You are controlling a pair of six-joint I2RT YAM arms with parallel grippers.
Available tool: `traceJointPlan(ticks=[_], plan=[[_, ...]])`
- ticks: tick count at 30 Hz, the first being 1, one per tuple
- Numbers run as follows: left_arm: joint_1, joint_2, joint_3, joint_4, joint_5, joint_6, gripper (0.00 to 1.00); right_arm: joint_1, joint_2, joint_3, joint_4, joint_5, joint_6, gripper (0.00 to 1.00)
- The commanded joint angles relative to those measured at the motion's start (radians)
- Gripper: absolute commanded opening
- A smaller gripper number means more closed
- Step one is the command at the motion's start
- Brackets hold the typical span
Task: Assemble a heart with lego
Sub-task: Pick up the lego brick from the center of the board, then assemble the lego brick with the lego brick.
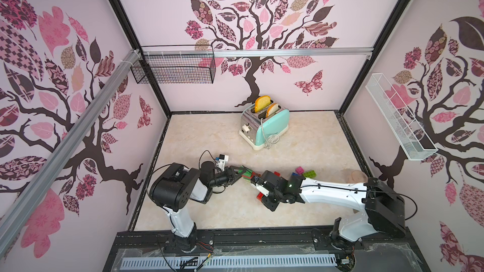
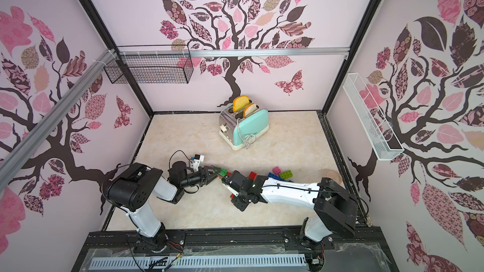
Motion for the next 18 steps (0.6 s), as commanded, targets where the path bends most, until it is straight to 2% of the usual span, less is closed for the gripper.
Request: traceJointPlan(ticks=[1, 7, 13, 18], plan=[[0.009, 0.013, 0.013, 0.015, 0.023, 0.028, 0.34, -0.058, -0.045, 0.074, -0.053, -0.058, -0.118, 0.19], [0.012, 0.018, 0.014, 0.009, 0.044, 0.046, 0.34, -0.183, 0.024, 0.208, -0.096, -0.127, -0.231, 0.19], [0.023, 0.037, 0.021, 0.028, 0.075, 0.041, 0.34, -0.301, 0.112, 0.298, -0.108, -0.312, -0.393, 0.20], [0.042, 0.050, 0.028, 0.035, 0.105, 0.034, 0.34, -0.316, 0.175, 0.343, -0.176, -0.327, -0.457, 0.17]])
